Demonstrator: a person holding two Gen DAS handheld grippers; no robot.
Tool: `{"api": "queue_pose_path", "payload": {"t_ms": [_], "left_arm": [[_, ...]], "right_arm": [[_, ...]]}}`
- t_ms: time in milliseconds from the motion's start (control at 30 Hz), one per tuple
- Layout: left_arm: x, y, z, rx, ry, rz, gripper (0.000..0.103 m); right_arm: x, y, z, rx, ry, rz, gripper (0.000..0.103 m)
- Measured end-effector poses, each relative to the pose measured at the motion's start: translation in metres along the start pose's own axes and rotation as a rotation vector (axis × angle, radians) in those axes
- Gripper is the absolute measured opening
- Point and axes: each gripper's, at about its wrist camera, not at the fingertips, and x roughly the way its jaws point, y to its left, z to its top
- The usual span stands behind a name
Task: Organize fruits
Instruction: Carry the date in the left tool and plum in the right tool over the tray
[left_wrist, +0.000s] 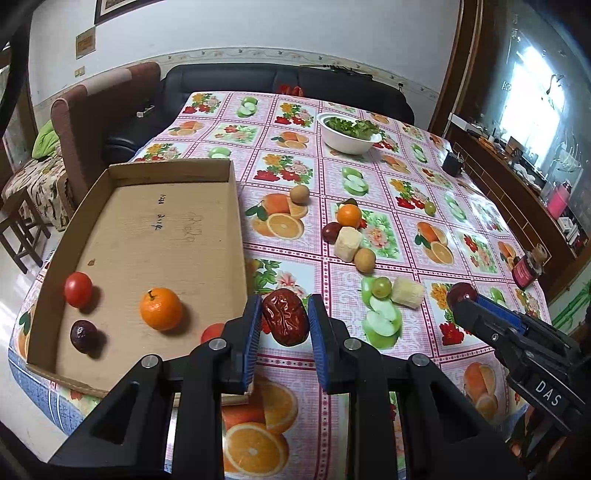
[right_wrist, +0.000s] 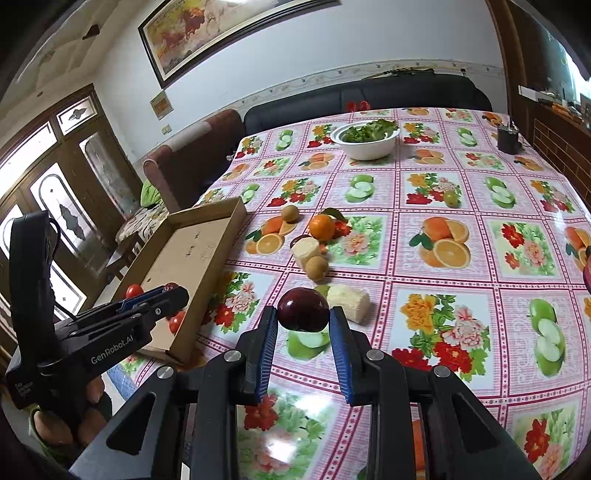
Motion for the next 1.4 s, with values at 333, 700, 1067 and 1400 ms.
{"api": "queue_pose_path", "payload": {"t_ms": [333,700,1067,1400], "left_arm": [[-0.002,0.011,0.000,-0.017,-0.004,0.012,0.023],[-0.007,0.038,0.008,-0.060,-0.020,0.044,0.023],[-0.007,0.080,0.016,-0.124,-0.027,0.115,0.023],[0.000,0.116,0.021,-0.185,-0.017,0.163,0.023]], "right_arm": [[0.008,0.016,0.002,-0.028,0.017,0.019,0.029],[0.026,0.038,0.007,-0.059,0.047,0.065,0.029],[0.042,0.065,0.015,-0.113,0.060,0.108,0.029],[0.065,0.083,0.018,-0.135,0.096,0.152,0.029]]}}
